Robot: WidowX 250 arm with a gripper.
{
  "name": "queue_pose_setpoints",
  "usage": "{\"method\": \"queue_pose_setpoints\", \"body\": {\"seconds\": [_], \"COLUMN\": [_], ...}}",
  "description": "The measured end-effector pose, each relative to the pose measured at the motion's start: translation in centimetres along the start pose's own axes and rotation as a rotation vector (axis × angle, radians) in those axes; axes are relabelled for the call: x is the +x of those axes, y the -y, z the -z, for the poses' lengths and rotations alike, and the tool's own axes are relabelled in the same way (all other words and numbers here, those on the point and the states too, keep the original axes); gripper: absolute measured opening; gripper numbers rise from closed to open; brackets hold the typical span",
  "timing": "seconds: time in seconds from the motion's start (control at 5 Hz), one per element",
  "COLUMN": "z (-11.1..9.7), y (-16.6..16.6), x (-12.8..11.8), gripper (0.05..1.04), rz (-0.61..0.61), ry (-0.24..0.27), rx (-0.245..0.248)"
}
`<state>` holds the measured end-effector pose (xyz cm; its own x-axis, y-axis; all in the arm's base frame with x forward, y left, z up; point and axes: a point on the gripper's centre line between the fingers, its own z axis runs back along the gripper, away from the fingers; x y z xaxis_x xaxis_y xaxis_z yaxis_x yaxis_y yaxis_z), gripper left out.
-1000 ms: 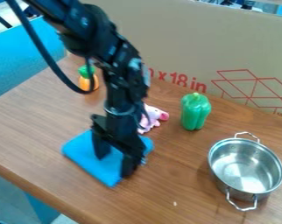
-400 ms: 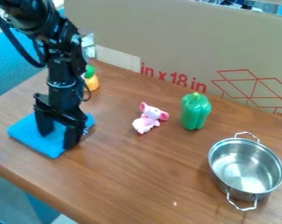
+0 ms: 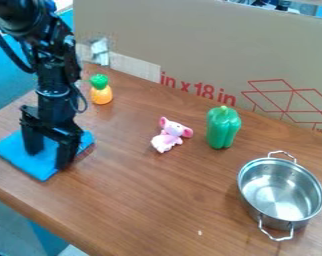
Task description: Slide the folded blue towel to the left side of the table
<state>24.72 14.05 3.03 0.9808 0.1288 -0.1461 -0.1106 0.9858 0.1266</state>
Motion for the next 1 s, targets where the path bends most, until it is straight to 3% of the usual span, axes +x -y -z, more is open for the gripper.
{"method": "queue_pose_setpoints", "body": {"seconds": [0.2,0.4,0.6,0.8,1.0], "z": [-1.6,-5.2,-6.5,-6.7,-6.0], "y": [0.5,1.4,4.7,9.4,12.4], "x": [0.2,0.5,-0.1,-0.4,-1.1], "gripper": [1.001,1.001,1.001,1.001,1.001], "rz": [0.025,0.070,0.131,0.273,0.310], "ry": [0.032,0.151,0.174,0.169,0.153], "rx": [-0.048,-0.070,-0.142,-0.156,-0.154]}}
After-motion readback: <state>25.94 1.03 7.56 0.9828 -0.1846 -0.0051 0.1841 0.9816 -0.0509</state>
